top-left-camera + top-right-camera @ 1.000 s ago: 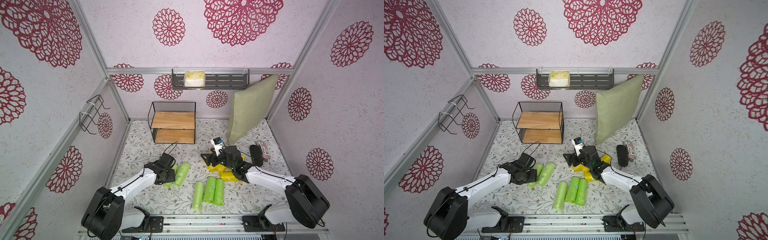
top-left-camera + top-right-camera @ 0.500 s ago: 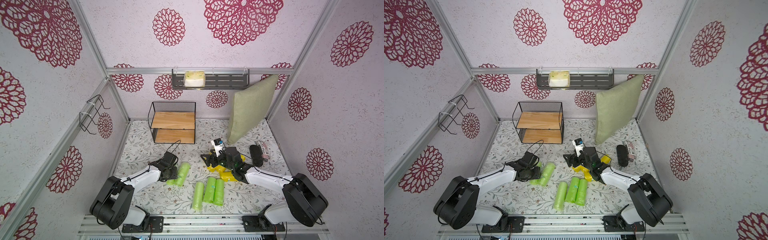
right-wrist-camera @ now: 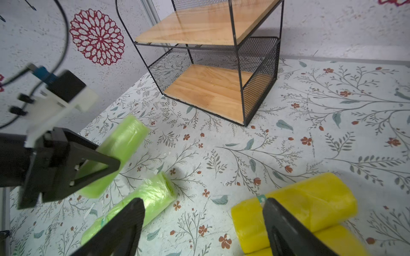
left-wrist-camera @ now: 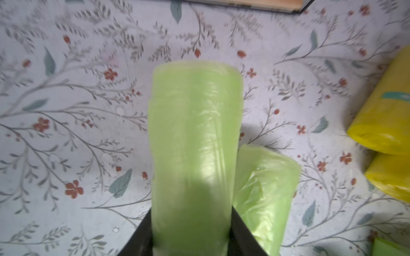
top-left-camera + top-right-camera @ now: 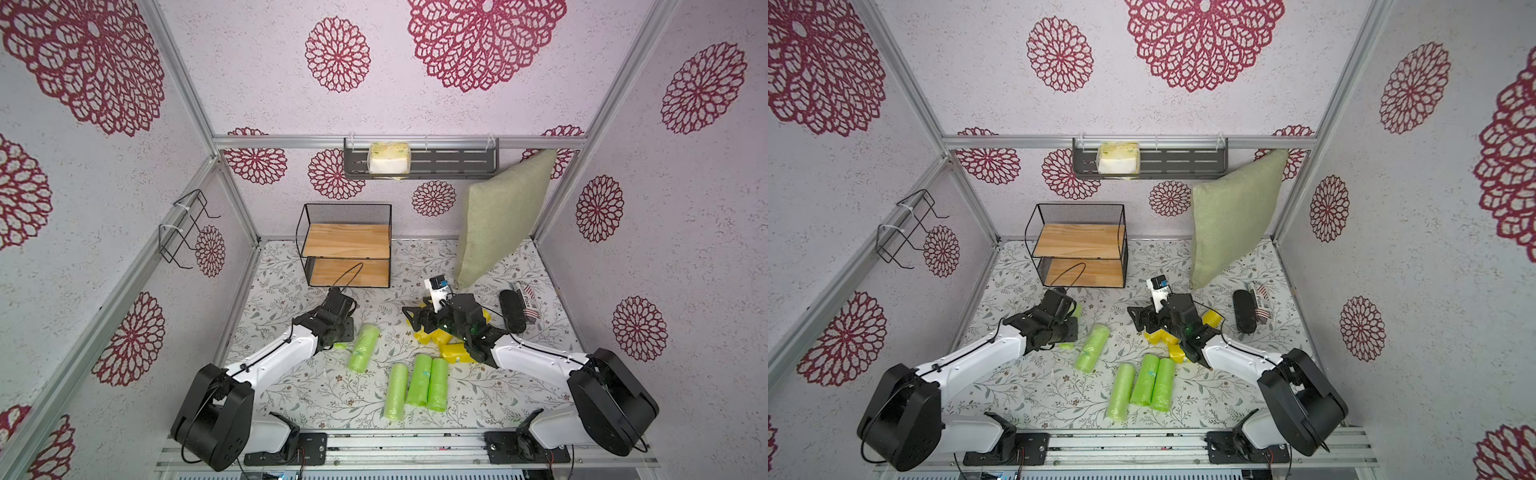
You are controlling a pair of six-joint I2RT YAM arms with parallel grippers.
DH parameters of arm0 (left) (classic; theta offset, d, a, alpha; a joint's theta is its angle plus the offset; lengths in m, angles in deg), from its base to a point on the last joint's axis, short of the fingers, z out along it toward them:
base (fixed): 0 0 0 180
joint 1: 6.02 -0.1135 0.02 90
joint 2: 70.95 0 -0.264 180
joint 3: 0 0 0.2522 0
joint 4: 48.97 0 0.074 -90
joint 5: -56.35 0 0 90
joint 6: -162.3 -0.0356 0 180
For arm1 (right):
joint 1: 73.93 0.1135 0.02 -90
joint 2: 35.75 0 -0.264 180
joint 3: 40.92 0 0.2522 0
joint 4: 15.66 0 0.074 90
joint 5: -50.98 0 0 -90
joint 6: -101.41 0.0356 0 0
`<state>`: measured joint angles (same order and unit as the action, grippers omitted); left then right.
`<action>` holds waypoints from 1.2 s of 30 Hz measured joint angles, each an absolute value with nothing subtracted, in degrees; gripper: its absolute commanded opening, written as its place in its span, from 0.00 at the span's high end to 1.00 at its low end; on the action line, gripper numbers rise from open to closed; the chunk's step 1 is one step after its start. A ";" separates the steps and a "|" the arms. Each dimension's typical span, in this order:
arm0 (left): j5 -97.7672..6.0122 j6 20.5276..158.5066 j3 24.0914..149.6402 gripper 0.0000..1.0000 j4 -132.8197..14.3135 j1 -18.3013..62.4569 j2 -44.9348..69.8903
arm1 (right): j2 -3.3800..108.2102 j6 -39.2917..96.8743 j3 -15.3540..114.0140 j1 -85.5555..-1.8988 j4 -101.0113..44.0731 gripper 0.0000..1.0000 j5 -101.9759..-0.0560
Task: Sort the rolls of trash bags by color and place them on the shelf
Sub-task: Pick up the roll of trash bags from the center of the board, then place the roll of trash bags on the shelf.
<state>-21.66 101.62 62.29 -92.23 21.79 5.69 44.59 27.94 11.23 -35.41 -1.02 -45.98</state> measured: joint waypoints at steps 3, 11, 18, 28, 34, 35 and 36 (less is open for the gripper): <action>-20.15 98.84 67.91 0.57 -95.60 21.81 2.35 | 42.86 27.57 10.84 -35.47 -0.97 0.10 -45.06; -16.55 89.18 86.10 0.57 -104.08 19.82 1.62 | 38.68 26.98 10.68 -35.82 0.86 0.10 -44.62; -16.24 82.97 101.70 0.57 -107.29 12.48 12.55 | 38.33 25.65 10.71 -35.89 1.06 0.09 -44.82; -15.04 76.13 122.47 0.54 -113.83 8.55 32.57 | 35.97 24.53 10.68 -35.89 -0.12 0.09 -44.80; -9.70 71.94 133.24 0.53 -116.84 8.17 42.69 | 35.69 24.55 10.42 -35.89 -0.14 0.08 -44.78; -8.76 71.11 134.79 0.53 -117.06 8.09 44.35 | 35.65 24.53 10.18 -35.89 -0.16 0.09 -44.75; -7.78 70.36 136.00 0.53 -117.10 7.98 45.93 | 35.62 24.55 9.94 -35.89 -0.21 0.09 -44.75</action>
<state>-7.78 70.36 136.00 -117.10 7.98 45.93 35.62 24.55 9.94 -35.89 -0.21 -44.75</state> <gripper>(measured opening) 0.471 0.914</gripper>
